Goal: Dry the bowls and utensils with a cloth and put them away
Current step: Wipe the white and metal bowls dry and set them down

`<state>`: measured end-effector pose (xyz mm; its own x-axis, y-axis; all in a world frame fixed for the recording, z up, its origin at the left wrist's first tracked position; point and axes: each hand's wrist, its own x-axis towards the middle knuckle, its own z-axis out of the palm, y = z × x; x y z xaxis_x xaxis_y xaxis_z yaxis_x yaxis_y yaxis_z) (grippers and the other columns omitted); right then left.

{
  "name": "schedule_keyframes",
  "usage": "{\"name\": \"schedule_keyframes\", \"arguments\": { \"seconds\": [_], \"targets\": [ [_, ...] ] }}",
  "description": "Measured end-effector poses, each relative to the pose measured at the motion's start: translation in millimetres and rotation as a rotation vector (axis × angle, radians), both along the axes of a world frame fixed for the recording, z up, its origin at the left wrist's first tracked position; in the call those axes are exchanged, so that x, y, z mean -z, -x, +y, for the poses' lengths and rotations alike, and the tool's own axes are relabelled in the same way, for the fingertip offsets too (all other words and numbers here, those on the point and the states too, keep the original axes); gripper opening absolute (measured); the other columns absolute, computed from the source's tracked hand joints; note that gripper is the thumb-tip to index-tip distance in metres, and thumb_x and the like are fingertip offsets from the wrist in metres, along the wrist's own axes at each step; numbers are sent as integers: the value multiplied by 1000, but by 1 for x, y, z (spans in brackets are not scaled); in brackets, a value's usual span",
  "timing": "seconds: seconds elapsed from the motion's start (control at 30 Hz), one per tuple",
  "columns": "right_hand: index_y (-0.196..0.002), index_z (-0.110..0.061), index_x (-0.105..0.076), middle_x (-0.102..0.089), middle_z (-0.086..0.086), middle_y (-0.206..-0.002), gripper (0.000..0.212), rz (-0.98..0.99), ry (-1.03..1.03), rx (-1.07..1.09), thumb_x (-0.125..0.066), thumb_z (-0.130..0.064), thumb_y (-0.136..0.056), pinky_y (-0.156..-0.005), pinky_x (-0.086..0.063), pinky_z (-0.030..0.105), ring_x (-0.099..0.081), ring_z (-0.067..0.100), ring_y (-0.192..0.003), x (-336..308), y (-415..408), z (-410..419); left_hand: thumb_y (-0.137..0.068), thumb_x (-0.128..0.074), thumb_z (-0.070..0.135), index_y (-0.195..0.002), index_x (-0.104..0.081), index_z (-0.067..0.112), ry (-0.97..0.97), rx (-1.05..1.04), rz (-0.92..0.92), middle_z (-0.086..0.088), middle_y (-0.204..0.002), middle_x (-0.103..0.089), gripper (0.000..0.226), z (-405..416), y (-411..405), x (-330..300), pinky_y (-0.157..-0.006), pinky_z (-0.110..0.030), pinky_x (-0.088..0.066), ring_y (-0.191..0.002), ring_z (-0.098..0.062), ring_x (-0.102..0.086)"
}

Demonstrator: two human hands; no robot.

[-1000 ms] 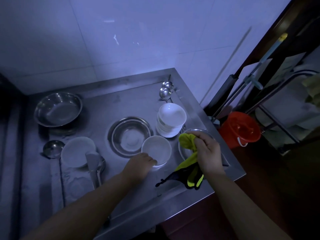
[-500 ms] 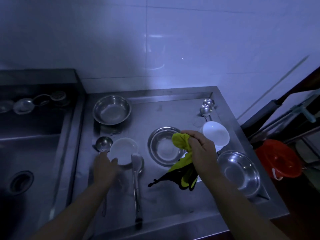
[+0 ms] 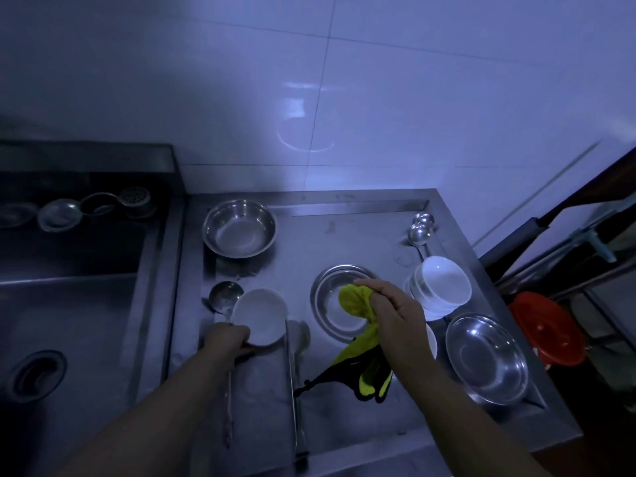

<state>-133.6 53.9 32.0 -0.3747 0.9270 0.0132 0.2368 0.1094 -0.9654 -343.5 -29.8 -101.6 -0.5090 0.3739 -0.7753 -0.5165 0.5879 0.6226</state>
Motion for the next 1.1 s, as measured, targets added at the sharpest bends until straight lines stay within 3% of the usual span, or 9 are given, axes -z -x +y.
{"name": "schedule_keyframes", "arguments": {
  "seconds": [0.1, 0.23, 0.33, 0.43, 0.57, 0.67, 0.9, 1.0, 1.1],
  "targets": [
    [-82, -27, -72, -73, -14, -83, 30, 22, -9, -22, -45, -15, -76, -72, -49, 13, -66, 2, -82, -6, 9, -14, -81, -44, -16, -104, -53, -4, -52, 21, 38, -23, -104, -55, 27, -14, 11, -14, -63, -42, -55, -92, -38, -54],
    [-86, -23, -73, -72, -13, -87, 28, 8, -19, -22, -47, -17, -77, -79, -52, 21, -67, 7, -87, -6, 21, -30, -70, -59, -7, -106, -57, -4, -105, 185, 173, -20, -98, -59, 36, -37, 33, -43, -53, -32, -53, -82, -32, -59],
    [-90, -16, -73, -72, -10, -87, 26, 24, -53, -22, -50, -13, -80, -79, -53, 22, -66, 6, -87, -9, 32, -43, -64, -70, 0, -98, -55, 9, -165, 393, 449, -11, -101, -58, 39, -54, 40, -71, -60, -30, -53, -84, -21, -59],
    [-89, -8, -73, -71, -9, -78, 28, 65, -72, -25, -51, 10, -88, -69, -49, 9, -65, -4, -77, -18, 43, -58, -64, -74, 8, -97, -52, 18, -207, 595, 780, 0, -104, -52, 41, -73, 45, -101, -63, -18, -43, -87, -12, -55],
    [-86, -24, -71, -72, -19, -81, 37, 69, -109, -74, -51, 7, -91, -70, -49, 10, -67, -1, -80, -29, 53, -76, -66, -73, 19, -99, -50, 23, -249, 725, 1012, 7, -104, -53, 41, -98, 48, -138, -66, -25, -47, -82, -12, -55],
    [-87, -25, -70, -72, -14, -81, 35, 97, -114, -80, -51, 4, -92, -68, -47, 9, -66, -2, -79, -38, 57, -90, -67, -74, 21, -101, -50, 22, -277, 757, 1124, 13, -95, -47, 41, -114, 48, -164, -66, -26, -43, -80, -12, -50],
    [-82, -34, -57, -56, 1, -68, 30, 202, -197, -18, -57, -6, -91, -55, -45, 30, -49, 9, -56, -61, 73, -117, -66, -78, 25, -94, -50, 24, -371, 671, 1083, 12, -95, -57, 40, -140, 51, -205, -78, -30, -51, -92, -10, -57],
    [-82, -41, -54, -63, -11, -85, 14, 308, -415, 6, -60, -29, -82, -65, -53, 38, -60, 9, -75, -76, 89, -127, -77, -73, 14, -96, -53, 13, -511, 449, 753, -4, -95, -61, 27, -144, 47, -225, -67, -36, -58, -88, -20, -62],
    [-97, -30, -58, -59, -7, -112, 11, 274, -860, -140, -57, -28, -87, -89, -47, 20, -55, 4, -106, -84, 111, -127, -89, -59, 12, -95, -53, 11, -658, 270, 477, -10, -94, -60, 8, -145, 39, -244, -62, -41, -59, -83, -23, -63]
  ]
}}
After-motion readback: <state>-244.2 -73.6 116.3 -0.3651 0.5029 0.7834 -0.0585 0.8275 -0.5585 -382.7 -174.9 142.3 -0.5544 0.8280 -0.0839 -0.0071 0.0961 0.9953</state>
